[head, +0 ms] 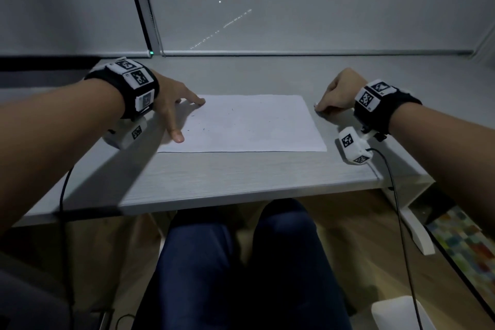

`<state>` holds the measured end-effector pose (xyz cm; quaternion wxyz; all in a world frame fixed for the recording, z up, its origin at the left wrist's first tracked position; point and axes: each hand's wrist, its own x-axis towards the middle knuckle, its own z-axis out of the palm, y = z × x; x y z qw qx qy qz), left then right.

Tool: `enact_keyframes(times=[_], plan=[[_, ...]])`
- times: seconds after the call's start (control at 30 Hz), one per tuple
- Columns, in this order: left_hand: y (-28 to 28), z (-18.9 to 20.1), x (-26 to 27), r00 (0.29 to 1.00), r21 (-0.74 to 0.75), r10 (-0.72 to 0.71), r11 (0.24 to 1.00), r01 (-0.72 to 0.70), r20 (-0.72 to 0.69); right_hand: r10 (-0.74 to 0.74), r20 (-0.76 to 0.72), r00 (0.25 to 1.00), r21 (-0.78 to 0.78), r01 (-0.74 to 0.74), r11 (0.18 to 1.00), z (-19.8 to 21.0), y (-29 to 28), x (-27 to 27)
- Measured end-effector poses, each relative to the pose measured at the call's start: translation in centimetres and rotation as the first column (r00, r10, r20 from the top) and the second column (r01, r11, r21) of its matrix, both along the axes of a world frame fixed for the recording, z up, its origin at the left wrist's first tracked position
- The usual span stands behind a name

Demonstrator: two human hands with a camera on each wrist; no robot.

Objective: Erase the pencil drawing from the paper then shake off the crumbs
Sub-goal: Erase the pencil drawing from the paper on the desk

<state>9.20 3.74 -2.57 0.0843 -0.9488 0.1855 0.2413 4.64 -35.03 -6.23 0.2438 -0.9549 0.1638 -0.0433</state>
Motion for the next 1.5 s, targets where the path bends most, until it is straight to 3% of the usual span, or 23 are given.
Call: enact_keyframes(times=[0.13,0.27,0.33,0.47,0.63,0.93,1.1,1.33,1.5], plan=[[1.0,-0.3,0.2,1.000,-0.030,0.028,0.999,-0.028,-0.008,0.123,0.029,0.992,0.079,-0.125,0.989,0.0,1.0,0.1],[0.0,0.0,-0.1,0.999,-0.025,0.047,0.999,-0.047,-0.012,0.401,0.118,0.908,0.079,-0.411,0.908,-0.4,5.1,0.1],[-0.8,0.5,-0.3,0.999,-0.041,0.030,0.999,-0.030,0.013,0.473,0.079,0.878,0.038,-0.476,0.878,-0.7,6.7,0.3],[-4.5,0.8,-1.0,0.988,-0.130,-0.107,0.984,0.121,0.110,0.459,0.019,0.888,-0.036,-0.458,0.888,-0.7,7.5,0.9],[-9.8,-1.5,-2.0,0.976,-0.153,-0.203,0.965,0.214,0.084,0.439,-0.021,0.898,-0.068,-0.439,0.896,-0.1,7.9,0.9],[-11.1,-1.4,-1.9,0.982,-0.132,-0.166,0.975,0.177,0.086,0.344,-0.033,0.938,-0.232,-0.342,0.911,0.6,6.3,0.6],[-11.5,-1.4,-1.9,0.983,-0.099,-0.150,0.982,0.161,0.109,0.475,-0.006,0.880,-0.159,-0.470,0.868,0.2,9.0,0.6],[-11.7,-1.6,-1.8,0.987,-0.086,-0.112,0.989,0.122,0.113,0.336,-0.047,0.941,-0.250,-0.337,0.908,0.7,6.2,1.6],[-11.8,-1.7,-1.4,0.990,-0.058,-0.056,0.996,0.064,0.126,0.456,0.001,0.890,-0.157,-0.451,0.879,1.1,8.0,2.0]])
